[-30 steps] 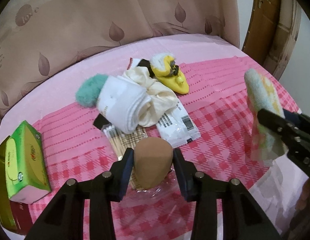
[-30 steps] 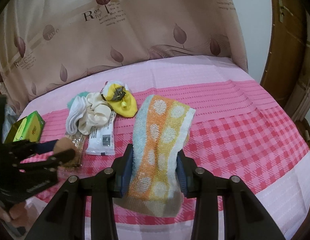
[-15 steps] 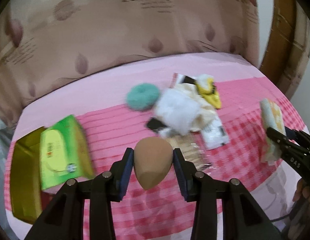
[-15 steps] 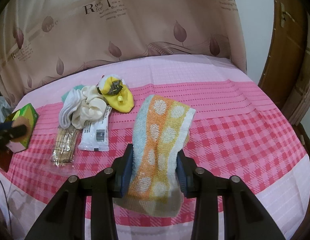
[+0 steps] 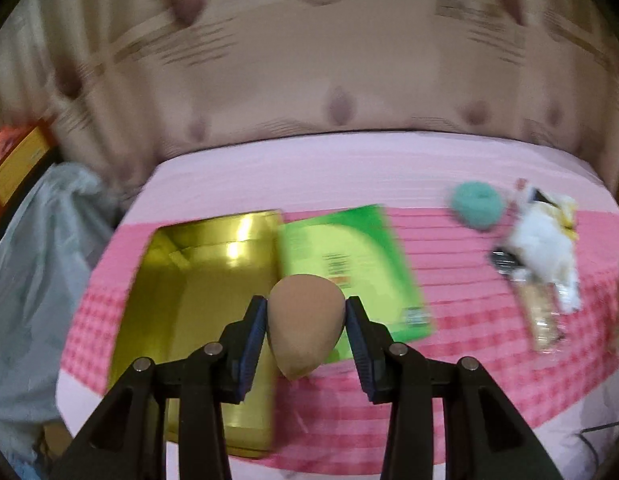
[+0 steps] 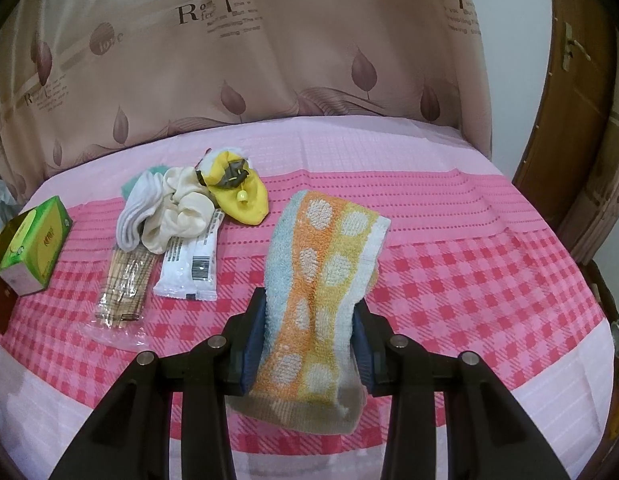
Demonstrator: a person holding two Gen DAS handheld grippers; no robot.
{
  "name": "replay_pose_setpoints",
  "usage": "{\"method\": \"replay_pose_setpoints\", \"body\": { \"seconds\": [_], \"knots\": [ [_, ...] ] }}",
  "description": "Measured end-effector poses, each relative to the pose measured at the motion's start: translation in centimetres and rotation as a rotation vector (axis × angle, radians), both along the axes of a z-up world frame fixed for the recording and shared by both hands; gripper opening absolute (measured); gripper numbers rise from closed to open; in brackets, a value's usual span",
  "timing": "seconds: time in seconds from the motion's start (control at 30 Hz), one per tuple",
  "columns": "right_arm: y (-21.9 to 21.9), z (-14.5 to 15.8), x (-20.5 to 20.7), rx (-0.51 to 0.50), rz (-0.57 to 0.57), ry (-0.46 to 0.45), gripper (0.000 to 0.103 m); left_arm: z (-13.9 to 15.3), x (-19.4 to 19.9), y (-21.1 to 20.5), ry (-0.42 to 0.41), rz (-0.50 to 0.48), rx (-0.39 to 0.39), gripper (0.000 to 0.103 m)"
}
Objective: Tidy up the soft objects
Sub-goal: 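Carry the sponge to the gold tin and release it with the left gripper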
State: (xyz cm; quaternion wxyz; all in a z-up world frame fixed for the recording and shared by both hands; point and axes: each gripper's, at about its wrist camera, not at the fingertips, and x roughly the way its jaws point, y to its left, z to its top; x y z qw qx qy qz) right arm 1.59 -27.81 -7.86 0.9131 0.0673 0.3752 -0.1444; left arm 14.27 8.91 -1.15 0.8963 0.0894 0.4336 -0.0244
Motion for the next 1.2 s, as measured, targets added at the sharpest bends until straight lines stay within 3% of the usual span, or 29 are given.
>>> {"method": "replay_pose_setpoints", "body": {
  "seconds": [0.3,0.43,0.57,1.2],
  "knots": [
    [0.7,0.1,0.0,-0.038,0.018,0.000,0.036,-3.1,1.8,10.5,0.070,0.198,0.028,0.041],
    [0.9,0.0,0.1,-0.048,0.024,0.002,0.036,-5.2,2.0,13.2,0.113,0.246,0.039,0.041],
    [1.1,0.0,0.0,-0.058,0.025,0.001,0.036,-6.9,2.0,14.6,0.159,0.284,0.025,0.041],
    [1.6,0.1,-0.2,-0.081,0.041,-0.002,0.036,-7.7,2.0,15.0,0.191,0.304,0.029,0.047]
  ]
}}
